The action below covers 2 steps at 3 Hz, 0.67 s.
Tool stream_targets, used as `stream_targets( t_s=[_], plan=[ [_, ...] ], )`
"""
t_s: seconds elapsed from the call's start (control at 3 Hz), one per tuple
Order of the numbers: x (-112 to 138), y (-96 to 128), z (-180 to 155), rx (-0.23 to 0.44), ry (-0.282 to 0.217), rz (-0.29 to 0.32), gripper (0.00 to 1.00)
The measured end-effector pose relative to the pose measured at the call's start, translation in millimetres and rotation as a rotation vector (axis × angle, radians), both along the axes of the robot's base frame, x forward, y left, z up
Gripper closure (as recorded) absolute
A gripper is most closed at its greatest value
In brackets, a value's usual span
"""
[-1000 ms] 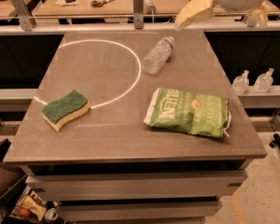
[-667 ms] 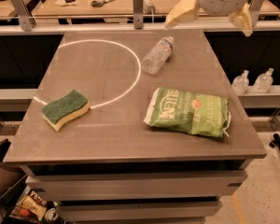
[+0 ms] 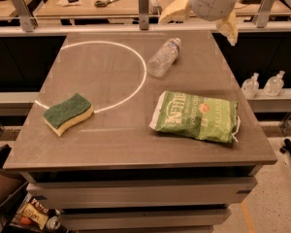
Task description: Place water bottle upright
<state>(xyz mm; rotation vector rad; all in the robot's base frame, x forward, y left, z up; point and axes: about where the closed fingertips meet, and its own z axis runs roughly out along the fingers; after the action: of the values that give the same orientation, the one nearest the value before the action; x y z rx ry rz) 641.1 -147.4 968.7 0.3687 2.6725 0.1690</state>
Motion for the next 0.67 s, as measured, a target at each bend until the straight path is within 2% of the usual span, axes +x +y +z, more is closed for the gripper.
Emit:
stream_targets(
  t_s=[0.33, 0.67],
  plan=[
    [20.7, 1.7, -6.5, 0.027, 0.012, 0.009, 0.00],
    [37.1, 3.0, -17.8, 0.038, 0.061, 0.034, 0.00]
  ],
)
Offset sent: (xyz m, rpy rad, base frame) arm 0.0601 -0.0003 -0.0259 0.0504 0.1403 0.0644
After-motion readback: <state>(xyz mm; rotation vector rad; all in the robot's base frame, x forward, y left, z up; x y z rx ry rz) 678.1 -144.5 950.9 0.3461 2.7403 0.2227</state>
